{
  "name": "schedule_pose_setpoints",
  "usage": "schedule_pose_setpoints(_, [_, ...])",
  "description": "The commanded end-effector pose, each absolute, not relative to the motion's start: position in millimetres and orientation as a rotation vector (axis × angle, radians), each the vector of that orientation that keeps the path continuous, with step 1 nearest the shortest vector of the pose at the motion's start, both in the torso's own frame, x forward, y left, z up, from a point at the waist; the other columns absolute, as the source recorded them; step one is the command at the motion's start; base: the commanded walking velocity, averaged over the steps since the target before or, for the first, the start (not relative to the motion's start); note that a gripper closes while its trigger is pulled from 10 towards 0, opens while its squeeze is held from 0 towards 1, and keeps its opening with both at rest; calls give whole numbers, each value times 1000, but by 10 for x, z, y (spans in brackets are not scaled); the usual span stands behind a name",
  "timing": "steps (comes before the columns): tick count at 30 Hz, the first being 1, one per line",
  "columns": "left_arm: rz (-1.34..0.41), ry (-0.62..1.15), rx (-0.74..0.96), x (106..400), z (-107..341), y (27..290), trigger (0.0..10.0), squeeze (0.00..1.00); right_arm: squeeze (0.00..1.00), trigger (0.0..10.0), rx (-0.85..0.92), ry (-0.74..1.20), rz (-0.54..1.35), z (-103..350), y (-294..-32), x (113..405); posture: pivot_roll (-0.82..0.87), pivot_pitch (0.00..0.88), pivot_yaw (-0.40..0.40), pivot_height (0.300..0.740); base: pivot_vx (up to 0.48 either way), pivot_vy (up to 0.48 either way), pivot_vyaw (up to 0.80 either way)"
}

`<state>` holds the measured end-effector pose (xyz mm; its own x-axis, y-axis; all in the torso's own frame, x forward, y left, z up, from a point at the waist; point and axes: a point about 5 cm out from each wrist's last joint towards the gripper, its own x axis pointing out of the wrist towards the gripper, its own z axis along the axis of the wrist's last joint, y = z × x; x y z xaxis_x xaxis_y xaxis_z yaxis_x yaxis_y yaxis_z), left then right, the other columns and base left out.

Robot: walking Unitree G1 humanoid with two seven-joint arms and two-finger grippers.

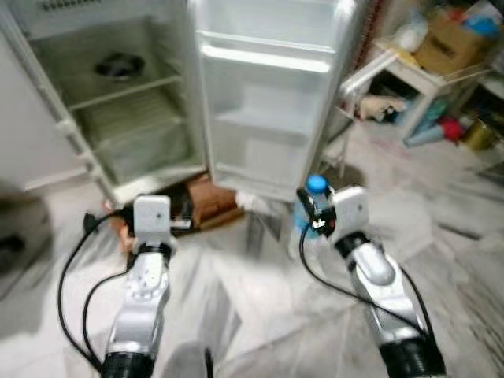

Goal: Restocking fridge

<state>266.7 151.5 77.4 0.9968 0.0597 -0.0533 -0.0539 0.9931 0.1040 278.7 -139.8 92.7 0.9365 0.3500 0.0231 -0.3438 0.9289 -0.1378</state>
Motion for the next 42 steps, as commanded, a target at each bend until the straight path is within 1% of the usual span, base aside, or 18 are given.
schedule_pose_setpoints(1, [105, 75, 139, 2644, 752, 1682, 10000, 0, 0, 10000, -109, -124, 403, 1086, -1224, 2831, 40, 72, -50, 740, 364, 300, 800])
schedule_pose_setpoints(11, [106, 80, 142, 2647, 749, 1676, 10000, 0, 0, 10000, -106, -122, 399, 1086, -1241, 2838, 39, 78, -51, 740, 326, 352, 724])
schedule_pose_setpoints(17, [103, 81, 143, 2644, 748, 1666, 10000, 0, 0, 10000, -102, -114, 386, 1074, -1255, 2842, 39, 81, -51, 740, 326, 351, 0])
schedule_pose_setpoints(23, [98, 81, 144, 2643, 751, 1660, 10000, 0, 0, 10000, -109, -117, 373, 1074, -1267, 2844, 39, 82, -52, 740, 299, 0, 0])
schedule_pose_setpoints(26, [69, 84, 143, 2646, 748, 1630, 10000, 0, 0, 10000, -110, -118, 334, 1085, -1304, 2869, 39, 84, -53, 740, 0, 0, 0])
schedule_pose_setpoints(28, [47, 79, 137, 2644, 751, 1603, 10000, 0, 0, 10000, -103, -83, 305, 1050, -1338, 2894, 39, 85, -53, 740, 382, -285, 0])
schedule_pose_setpoints(35, [45, 90, 114, 2640, 742, 1598, 10000, 0, 0, 10000, -101, -80, 298, 1046, -1358, 2905, 40, 86, -52, 740, 388, -77, -701])
schedule_pose_setpoints(42, [42, 104, 99, 2641, 729, 1596, 10000, 0, 0, 10000, -104, -76, 296, 1035, -1358, 2904, 42, 85, -52, 740, 41, 55, -800])
